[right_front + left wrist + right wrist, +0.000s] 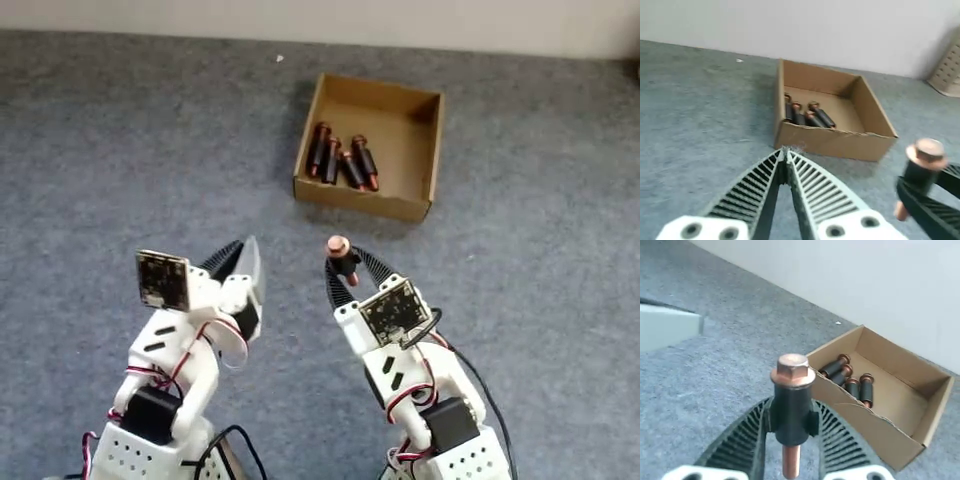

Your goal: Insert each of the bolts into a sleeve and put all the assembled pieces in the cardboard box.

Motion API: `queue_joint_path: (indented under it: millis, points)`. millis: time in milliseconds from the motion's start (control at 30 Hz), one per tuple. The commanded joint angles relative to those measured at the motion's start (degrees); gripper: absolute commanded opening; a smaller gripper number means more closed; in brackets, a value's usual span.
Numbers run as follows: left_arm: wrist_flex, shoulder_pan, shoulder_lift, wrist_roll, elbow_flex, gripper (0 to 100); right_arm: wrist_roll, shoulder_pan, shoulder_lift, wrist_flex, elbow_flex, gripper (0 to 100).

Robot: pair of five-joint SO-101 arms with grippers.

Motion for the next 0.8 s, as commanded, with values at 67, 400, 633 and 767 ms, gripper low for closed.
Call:
queue_joint_path:
  millis: [67,400,633,767]
  points:
    - [0.1,-7.5,-0.6,-1.2,5.1,1,0.4,4.0,-1.4,-2.3,5.3,0.5]
    - [10.2,-8.8,-0.4,-1.2,5.1,1,0.5,11.4,-0.6,-5.5,-2.2,0.5]
    - [13.1,-8.4,-0.4,-1.3,5.1,1,0.5,11.4,15.2,-13.3,-13.0,0.5]
    - [13.2,-8.4,-0.4,-5.1,5.1,1,0.5,11.5,30.4,-19.8,-20.0,0.5]
